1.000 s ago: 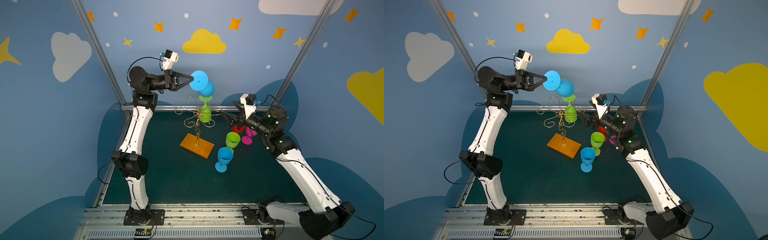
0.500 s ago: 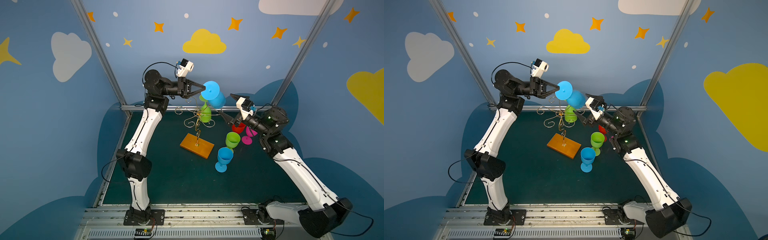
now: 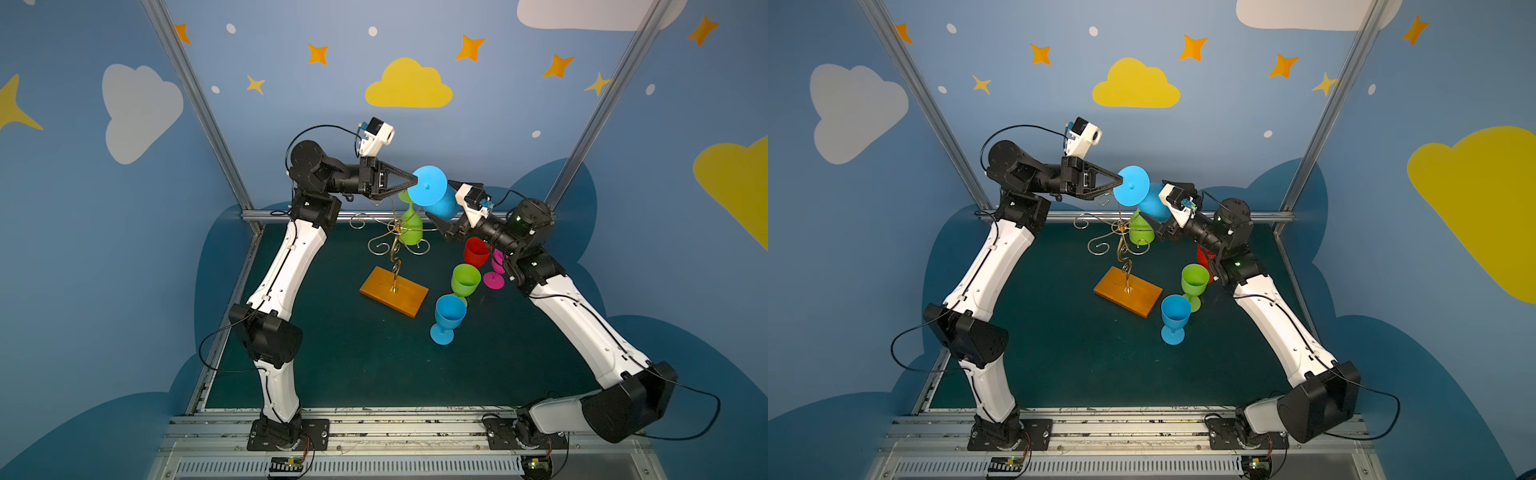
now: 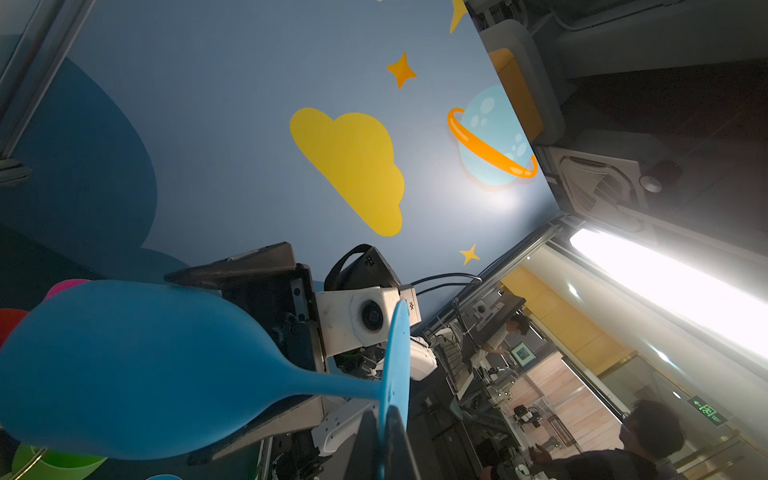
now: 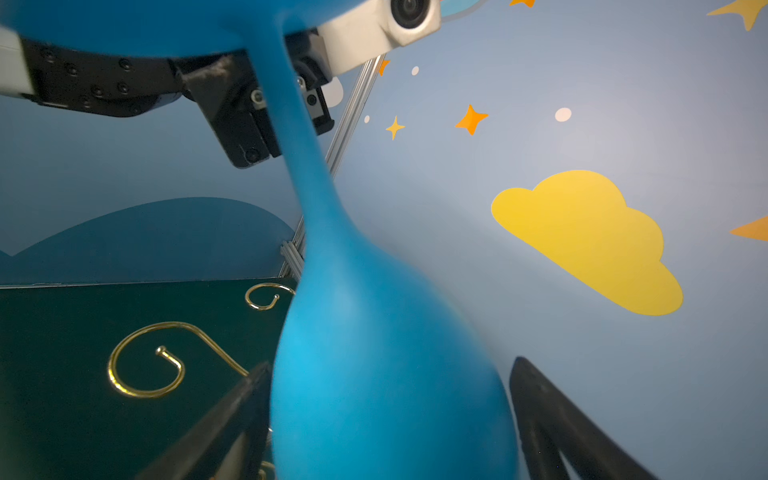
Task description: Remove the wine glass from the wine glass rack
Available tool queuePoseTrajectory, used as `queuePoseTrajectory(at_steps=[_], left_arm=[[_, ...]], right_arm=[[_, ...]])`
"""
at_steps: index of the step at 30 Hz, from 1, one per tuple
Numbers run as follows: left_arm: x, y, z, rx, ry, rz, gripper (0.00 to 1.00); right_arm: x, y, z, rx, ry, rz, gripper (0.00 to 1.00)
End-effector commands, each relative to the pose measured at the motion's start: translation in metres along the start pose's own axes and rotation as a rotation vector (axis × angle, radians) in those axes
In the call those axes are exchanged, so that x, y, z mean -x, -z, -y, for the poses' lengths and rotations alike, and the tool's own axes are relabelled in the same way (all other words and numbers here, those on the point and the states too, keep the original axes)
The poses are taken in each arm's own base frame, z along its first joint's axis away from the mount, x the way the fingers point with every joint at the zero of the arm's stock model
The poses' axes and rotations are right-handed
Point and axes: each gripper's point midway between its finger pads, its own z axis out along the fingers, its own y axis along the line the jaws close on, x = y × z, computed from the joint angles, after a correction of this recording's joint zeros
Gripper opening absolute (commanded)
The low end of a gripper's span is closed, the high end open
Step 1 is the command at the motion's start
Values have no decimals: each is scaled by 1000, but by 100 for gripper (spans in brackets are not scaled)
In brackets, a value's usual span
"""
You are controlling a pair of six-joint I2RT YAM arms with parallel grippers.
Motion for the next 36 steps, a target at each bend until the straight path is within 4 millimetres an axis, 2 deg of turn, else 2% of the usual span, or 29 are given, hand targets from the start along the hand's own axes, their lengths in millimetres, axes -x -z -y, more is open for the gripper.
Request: queuePoseTrajectory(at_steps=[1,6,9,16,17,21,24,27,31,36], left_arm=[[-3,-1,21,-17,-66,-9,3],[-3,-2,23,-24,-63,-9,3],[-4,-2,23,-26,-67,-13,3],[1,5,19,-7,-91,0,5],[3,7,17,-2,-95,5,10],[8,16,10,25,-124,31,41],[12,26,1,56,-174,62,49],[17,42,-23,143,-231,132,52],[18,60,-51,316,-427,201,55],[5,62,-62,551,-892,204,58]], right_arm=[[16,-5,7,-8,9,43,88],[11,-9,6,-1,-9,35,87],[10,-8,5,0,-25,29,82],[13,-3,-1,-24,-57,9,56],[13,-2,-2,-28,-62,2,55],[14,5,0,-71,-116,-48,50],[11,17,1,-108,-196,-105,46],[7,31,-5,-111,-248,-184,41],[-3,51,-11,-151,-303,-318,35],[-11,67,-21,-155,-372,-442,31]])
